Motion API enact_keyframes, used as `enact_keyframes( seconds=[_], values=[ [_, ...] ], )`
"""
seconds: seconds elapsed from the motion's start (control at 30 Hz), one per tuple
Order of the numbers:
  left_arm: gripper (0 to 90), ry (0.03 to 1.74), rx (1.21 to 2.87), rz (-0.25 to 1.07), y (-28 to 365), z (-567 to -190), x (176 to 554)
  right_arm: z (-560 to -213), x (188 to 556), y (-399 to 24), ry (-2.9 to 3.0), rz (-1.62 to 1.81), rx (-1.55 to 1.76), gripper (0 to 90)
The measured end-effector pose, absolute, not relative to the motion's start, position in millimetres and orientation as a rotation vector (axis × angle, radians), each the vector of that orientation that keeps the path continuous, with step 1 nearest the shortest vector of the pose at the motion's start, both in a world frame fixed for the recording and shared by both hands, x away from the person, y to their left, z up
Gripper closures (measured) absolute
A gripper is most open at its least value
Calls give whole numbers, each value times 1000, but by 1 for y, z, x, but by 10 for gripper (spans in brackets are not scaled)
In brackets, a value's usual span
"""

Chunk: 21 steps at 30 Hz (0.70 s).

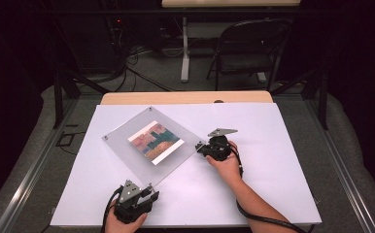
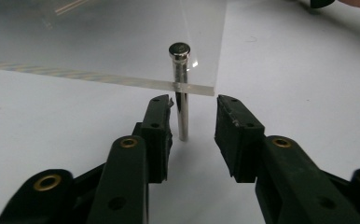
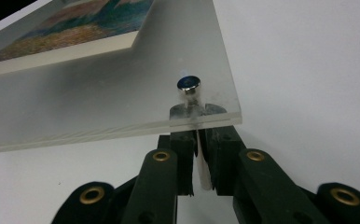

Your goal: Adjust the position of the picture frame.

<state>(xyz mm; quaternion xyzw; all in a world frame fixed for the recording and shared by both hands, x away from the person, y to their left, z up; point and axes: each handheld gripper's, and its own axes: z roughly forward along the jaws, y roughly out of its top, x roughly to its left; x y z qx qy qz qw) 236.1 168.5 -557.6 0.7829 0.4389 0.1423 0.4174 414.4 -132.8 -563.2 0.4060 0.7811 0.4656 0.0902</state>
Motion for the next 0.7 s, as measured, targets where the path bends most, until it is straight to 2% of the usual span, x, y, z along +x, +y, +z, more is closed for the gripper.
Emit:
enact_keyframes(
  seconds=[0.47,0.7],
  values=[
    [843,1148,1885,351,167,-562,245,-563,414,-133,2318,1381,1202,822],
    [850,1150,1870,327,168,-562,246,-563,414,-132,2320,1371,1196,825]
  ],
)
